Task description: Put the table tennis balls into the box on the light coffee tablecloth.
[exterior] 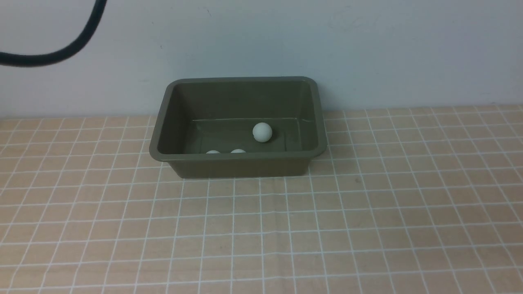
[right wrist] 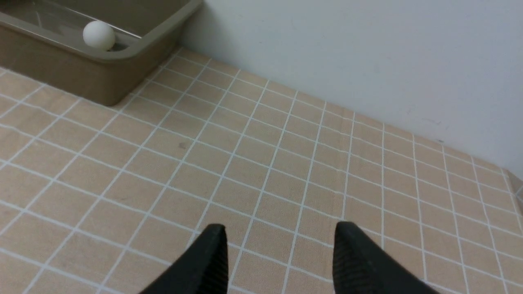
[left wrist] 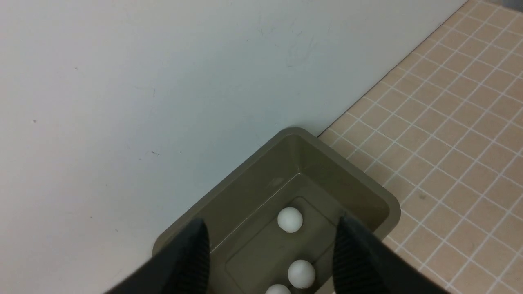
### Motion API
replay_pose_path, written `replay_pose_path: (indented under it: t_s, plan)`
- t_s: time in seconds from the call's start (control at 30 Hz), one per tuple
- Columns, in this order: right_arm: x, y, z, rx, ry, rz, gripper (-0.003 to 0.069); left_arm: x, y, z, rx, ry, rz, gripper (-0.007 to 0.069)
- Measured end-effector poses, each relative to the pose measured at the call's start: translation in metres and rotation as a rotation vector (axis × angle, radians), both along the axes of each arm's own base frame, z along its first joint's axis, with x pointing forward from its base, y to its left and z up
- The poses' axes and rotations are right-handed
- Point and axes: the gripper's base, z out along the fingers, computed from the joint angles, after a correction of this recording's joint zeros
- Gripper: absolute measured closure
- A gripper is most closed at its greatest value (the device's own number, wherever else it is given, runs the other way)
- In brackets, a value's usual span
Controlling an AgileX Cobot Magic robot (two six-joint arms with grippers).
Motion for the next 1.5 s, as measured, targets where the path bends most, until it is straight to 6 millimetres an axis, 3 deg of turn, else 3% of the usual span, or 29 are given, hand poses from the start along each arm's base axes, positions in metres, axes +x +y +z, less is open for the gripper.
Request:
replay_pose_path:
  t_s: [0.3,0.6,0.87,1.0,1.13,1.23,1.3,1.4,1.43,1.5]
  plan:
    - [0.0,0.0,0.0,0.001,0.003,0.0,0.0353,0.001,-0.008,0.008,-0.116,-0.045,-0.041,0.0285]
    - [0.0,0.0,0.0,0.0,0.005,0.0,0.0354,0.001,-0.026,0.007,-0.301,0.049,-0.176,0.0285]
    - [0.0,0.0,0.0,0.0,0.005,0.0,0.0354,0.004,-0.024,-0.003,-0.195,0.064,-0.18,0.0285]
    - [0.0,0.0,0.0,0.003,0.005,0.0,0.0354,-0.019,-0.002,-0.005,-0.11,0.06,-0.102,0.0285]
    - [0.0,0.0,0.0,0.003,0.005,0.0,0.0354,-0.075,0.038,-0.007,-0.15,0.019,0.032,0.0285]
    - [0.0,0.0,0.0,0.004,0.005,0.0,0.0354,-0.102,0.057,-0.028,-0.196,0.016,0.128,0.0285]
    - [0.0,0.0,0.0,0.004,0.005,0.0,0.0354,-0.109,0.065,-0.042,-0.208,0.023,0.177,0.0285]
    - [0.0,0.0,0.0,0.004,0.006,0.001,0.0354,-0.12,0.078,-0.091,-0.21,0.051,0.28,0.0285]
    - [0.0,0.0,0.0,0.004,0.006,0.001,0.0354,-0.13,0.083,-0.116,-0.22,0.023,0.339,0.0285]
    - [0.0,0.0,-0.001,0.004,0.007,0.001,0.0354,-0.145,0.086,-0.148,-0.241,-0.014,0.392,0.0285]
